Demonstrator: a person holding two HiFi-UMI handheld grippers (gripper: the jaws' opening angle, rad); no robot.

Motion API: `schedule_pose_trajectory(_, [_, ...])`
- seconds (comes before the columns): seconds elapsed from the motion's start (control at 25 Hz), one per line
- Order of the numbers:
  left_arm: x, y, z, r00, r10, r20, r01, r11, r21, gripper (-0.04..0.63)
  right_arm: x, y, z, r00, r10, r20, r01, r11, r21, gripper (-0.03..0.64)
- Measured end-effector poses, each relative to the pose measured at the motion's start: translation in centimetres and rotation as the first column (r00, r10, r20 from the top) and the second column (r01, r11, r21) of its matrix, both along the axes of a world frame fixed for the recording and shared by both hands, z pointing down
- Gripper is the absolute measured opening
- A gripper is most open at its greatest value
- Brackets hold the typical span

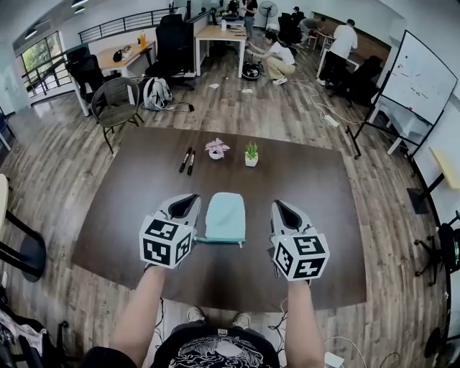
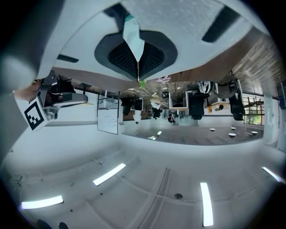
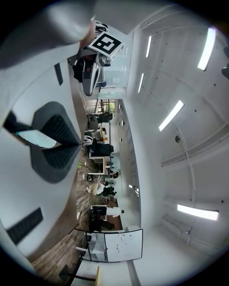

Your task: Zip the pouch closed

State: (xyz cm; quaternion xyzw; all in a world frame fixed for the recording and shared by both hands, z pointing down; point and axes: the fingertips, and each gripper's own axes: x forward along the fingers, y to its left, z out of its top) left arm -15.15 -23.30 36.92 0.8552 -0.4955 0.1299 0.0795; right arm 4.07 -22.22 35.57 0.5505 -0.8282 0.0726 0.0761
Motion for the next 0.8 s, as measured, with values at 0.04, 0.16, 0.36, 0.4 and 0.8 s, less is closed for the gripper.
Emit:
schedule_pose_trajectory(0.04, [0.0, 0.0, -0.1, 1.000, -0.002, 0.000, 0.002, 1.000, 0.000, 0.017, 0.1, 0.0, -0.1, 1.000, 0.000, 0.000, 0.000, 1.000, 0.000, -0.002])
schedule_pose_trajectory(0.16, [0.1, -0.1, -0.3, 1.000, -0.014, 0.011, 0.014, 1.000, -0.001, 0.015, 0.3, -0.1, -0.3, 1.000, 0.000, -0.001, 0.000, 1.000, 0.001, -0.002])
schedule_pose_trajectory(0.36, [-0.2, -0.2, 0.1, 1.000, -0.022, -0.001, 0.022, 1.000, -0.008, 0.014, 0.3, -0.2, 0.2, 1.000, -0.001, 0.003, 0.001, 1.000, 0.002, -0.002])
schedule_pose_trajectory(0.4, [-0.2, -0.2, 0.2, 1.000, -0.022, -0.003, 0.021, 1.000, -0.011, 0.014, 0.3, -0.2, 0.3, 1.000, -0.001, 0.003, 0.001, 1.000, 0.001, -0.002])
schedule_pose_trajectory(0.8, [-0.1, -0.4, 0.8, 1.000, -0.016, -0.008, 0.015, 1.000, -0.023, 0.014, 0.3, -0.4, 0.6, 1.000, 0.001, 0.008, 0.000, 1.000, -0.002, -0.002])
